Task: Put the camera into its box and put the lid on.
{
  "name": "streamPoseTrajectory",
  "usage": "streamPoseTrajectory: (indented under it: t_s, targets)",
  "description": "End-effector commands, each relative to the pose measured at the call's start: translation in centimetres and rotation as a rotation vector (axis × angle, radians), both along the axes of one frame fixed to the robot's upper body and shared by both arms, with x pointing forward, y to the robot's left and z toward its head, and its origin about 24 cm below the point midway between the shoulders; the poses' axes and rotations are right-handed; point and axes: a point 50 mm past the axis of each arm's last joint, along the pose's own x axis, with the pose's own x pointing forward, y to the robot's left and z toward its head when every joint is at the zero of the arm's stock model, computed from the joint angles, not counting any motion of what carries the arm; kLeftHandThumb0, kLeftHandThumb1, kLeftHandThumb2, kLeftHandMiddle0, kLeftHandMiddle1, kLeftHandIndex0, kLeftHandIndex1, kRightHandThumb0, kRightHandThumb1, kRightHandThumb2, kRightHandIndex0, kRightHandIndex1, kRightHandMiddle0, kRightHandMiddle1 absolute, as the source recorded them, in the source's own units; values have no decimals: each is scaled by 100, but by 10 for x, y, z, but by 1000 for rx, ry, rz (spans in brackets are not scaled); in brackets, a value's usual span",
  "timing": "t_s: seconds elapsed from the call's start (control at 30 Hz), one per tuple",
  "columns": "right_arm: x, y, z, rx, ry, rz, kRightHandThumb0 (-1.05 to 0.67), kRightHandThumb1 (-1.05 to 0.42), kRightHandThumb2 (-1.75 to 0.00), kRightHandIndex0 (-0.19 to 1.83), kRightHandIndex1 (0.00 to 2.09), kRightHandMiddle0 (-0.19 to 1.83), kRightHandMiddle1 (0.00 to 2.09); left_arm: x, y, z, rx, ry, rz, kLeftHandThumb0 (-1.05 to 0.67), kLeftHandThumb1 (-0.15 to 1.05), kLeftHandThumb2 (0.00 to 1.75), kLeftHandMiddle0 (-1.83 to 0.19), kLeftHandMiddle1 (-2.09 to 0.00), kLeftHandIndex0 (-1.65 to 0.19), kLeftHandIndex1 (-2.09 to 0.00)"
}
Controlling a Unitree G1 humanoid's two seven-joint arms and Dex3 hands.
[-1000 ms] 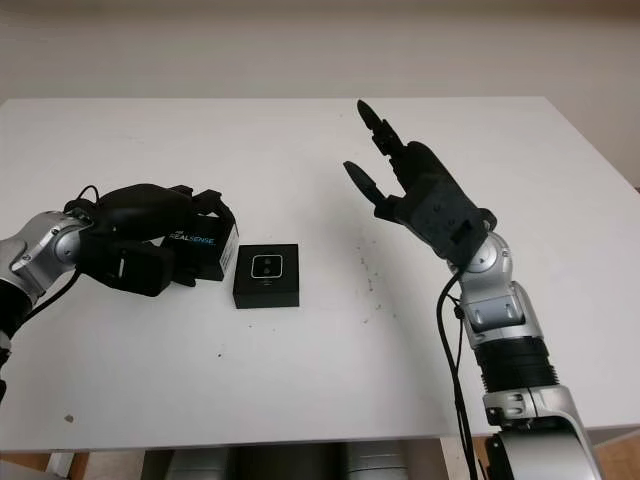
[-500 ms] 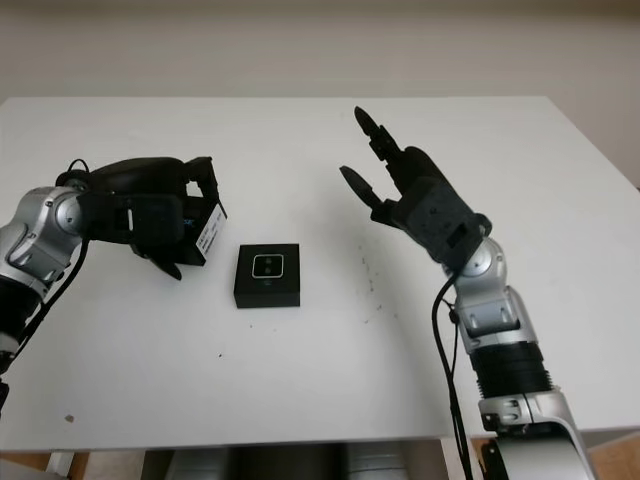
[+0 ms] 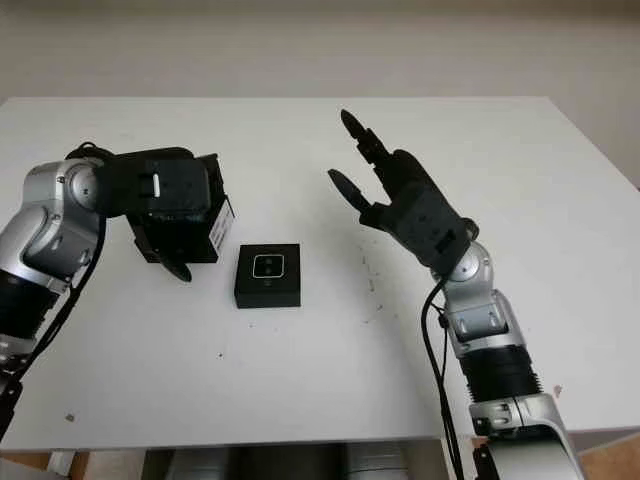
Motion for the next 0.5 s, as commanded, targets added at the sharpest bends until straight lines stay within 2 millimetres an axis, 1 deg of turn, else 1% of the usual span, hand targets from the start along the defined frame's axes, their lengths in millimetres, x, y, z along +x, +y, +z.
streamPoseTrajectory:
  t_s: [0.0,0.07,0.1,0.17,0.2,0.23,0.27,0.3,0.33,0.37,0.4,0.43,0.47]
  targets:
    - [-2,2,2,2,-16,1,-73,-105,-58,1,6,1,5,0,-11,13,-29,-8,-15,-28,105,44,-47,-209,-24,-209]
    - [-2,2,1,16,-12,-2,-73,-105,-58,1,6,1,5,-1,-17,14,-49,27,-6,-29,105,47,-62,-209,-32,-209]
    - [-2,2,1,24,-10,-3,-73,-105,-58,0,5,1,5,-2,-21,14,-43,38,3,-29,105,48,-65,-209,-33,-209]
    - [-2,3,0,31,-8,-2,-73,-105,-57,0,5,1,5,-3,-26,14,-28,48,14,-31,105,47,-59,-209,-26,-209]
    - [-2,3,-1,40,-5,-1,-73,-105,-57,0,5,1,5,-4,-29,14,-28,51,11,-31,105,47,-53,-209,-21,-209]
    - [-2,3,-1,44,-4,-1,-73,-105,-56,0,5,0,5,-5,-33,13,-33,52,6,-31,105,47,-52,-209,-23,-209]
    - [-1,3,-2,48,0,-3,-74,-105,-56,0,5,1,5,-7,-36,12,-44,46,-11,-30,105,47,-42,-209,-21,-209]
    - [-1,3,-2,55,6,-5,-74,-105,-56,-1,5,1,5,-8,-40,11,-62,38,-27,-29,105,47,-41,-209,-22,-209]
    - [-1,3,-2,54,8,-8,-75,-105,-56,-1,5,1,5,-9,-43,10,-75,31,-34,-27,105,47,-38,-209,-4,-204]
    - [-2,2,-3,57,11,-11,-76,-105,-55,-1,5,1,5,-10,-45,8,-87,26,-39,-28,105,47,-36,-209,7,-206]
    - [-2,2,-3,55,11,-13,-76,-105,-55,-1,5,1,5,-10,-48,6,-84,18,-43,-28,105,47,-37,-209,9,-208]
    - [-2,2,-3,60,13,-14,-76,-105,-55,-1,5,1,5,-10,-51,3,-70,2,-53,-28,105,47,-43,-209,4,-209]
    - [-2,2,-3,64,15,-15,-75,-105,-55,-1,5,1,5,-10,-52,1,-60,-11,-62,-28,105,47,-49,-209,-6,-209]
